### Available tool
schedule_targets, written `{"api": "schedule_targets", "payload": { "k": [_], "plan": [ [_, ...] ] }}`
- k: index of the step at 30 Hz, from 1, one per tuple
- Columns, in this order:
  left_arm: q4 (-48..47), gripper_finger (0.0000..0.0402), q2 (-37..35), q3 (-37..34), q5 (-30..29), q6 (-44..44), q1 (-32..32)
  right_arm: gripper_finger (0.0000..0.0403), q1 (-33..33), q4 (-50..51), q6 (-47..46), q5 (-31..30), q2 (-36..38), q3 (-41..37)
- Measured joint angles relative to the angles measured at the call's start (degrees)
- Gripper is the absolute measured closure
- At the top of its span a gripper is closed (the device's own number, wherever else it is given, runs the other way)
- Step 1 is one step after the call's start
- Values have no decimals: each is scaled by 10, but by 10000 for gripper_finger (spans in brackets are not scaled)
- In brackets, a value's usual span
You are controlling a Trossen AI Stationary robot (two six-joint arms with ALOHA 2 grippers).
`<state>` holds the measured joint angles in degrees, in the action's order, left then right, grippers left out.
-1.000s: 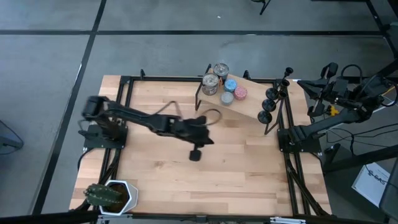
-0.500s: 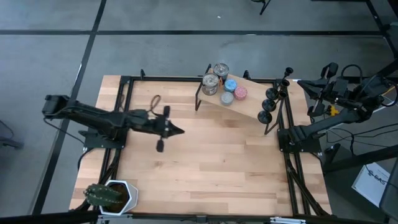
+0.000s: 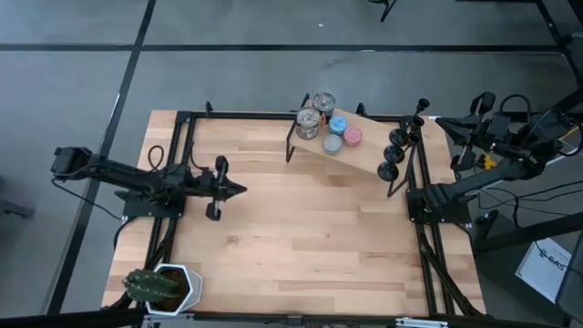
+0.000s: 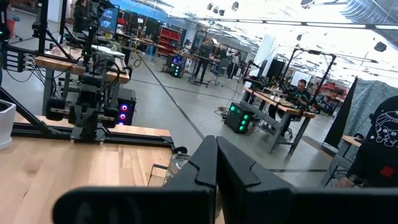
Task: Pick & Place candle stick holders
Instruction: Return to Home Position
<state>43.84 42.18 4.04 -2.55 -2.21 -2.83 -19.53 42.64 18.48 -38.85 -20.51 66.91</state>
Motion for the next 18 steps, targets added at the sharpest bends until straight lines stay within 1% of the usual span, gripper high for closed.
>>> {"api": "schedule_targets", "payload": {
  "k": [5, 18],
  "plan": [
    [-4, 396, -36, -35, -29, -11, 0, 398, 0, 0, 0, 0, 0, 0],
    [-145, 400, -134, -35, -31, -2, 0, 398, 0, 0, 0, 0, 0, 0]
  ]
}}
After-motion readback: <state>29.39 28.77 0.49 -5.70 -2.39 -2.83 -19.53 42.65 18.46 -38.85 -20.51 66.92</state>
